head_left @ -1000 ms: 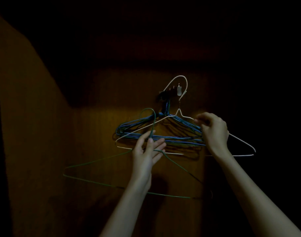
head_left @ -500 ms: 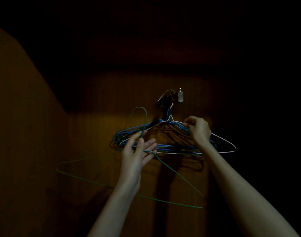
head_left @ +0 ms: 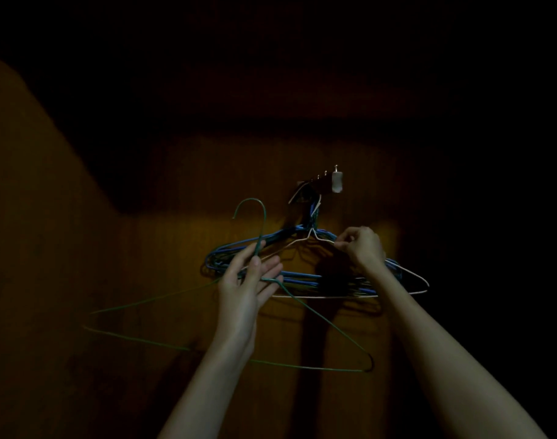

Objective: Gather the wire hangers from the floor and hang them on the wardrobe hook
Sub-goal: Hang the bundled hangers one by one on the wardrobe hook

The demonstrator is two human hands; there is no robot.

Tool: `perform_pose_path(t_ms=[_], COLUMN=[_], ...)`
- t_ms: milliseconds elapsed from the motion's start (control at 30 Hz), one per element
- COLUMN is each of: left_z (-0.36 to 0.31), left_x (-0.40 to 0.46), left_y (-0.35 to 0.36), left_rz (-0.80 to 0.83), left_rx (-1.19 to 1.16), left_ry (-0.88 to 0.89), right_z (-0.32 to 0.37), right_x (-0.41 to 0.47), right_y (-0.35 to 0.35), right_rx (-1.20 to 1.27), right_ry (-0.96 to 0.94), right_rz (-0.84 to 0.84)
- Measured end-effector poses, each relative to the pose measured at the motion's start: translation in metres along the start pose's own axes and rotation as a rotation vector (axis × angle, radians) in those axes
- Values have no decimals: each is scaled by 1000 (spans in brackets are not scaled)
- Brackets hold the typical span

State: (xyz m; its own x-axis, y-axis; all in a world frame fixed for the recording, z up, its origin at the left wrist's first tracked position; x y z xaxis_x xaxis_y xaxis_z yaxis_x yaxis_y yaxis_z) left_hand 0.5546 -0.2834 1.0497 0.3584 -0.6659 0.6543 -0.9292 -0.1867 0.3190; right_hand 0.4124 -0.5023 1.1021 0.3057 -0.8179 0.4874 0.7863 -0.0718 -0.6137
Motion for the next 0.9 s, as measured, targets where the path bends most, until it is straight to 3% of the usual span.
perform_pose_path(t_ms=[400,633,900], left_z=[3,-5,-10], left_x=[-12,-21,-36], left_y=[-5,-7,3], left_rz=[-2,-2,-4], left_rx=[32,3,-106], left_ry=[-38,-110,-154], right_z=[7,9,31], right_x=[-23,-56,-160], right_y=[-2,-5,29], right_rx=[-53,-66,218], right_ry=[-9,-126,-327], right_rz=[-124,-193,-17])
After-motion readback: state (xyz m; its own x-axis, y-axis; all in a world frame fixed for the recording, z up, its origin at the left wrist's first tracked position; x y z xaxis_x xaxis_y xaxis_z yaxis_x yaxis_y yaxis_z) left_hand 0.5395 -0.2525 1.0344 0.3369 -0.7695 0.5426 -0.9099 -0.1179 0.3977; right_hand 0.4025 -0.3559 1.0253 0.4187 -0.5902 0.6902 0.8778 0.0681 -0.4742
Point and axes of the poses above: each hand's wrist, its own x-axis towards the middle knuckle, its own y-axis out of the palm, z = x × y, the point moved 6 cm from there along x, towards the middle knuckle, and after that the axes turned 11 degrees about z, right-handed, at the moved point
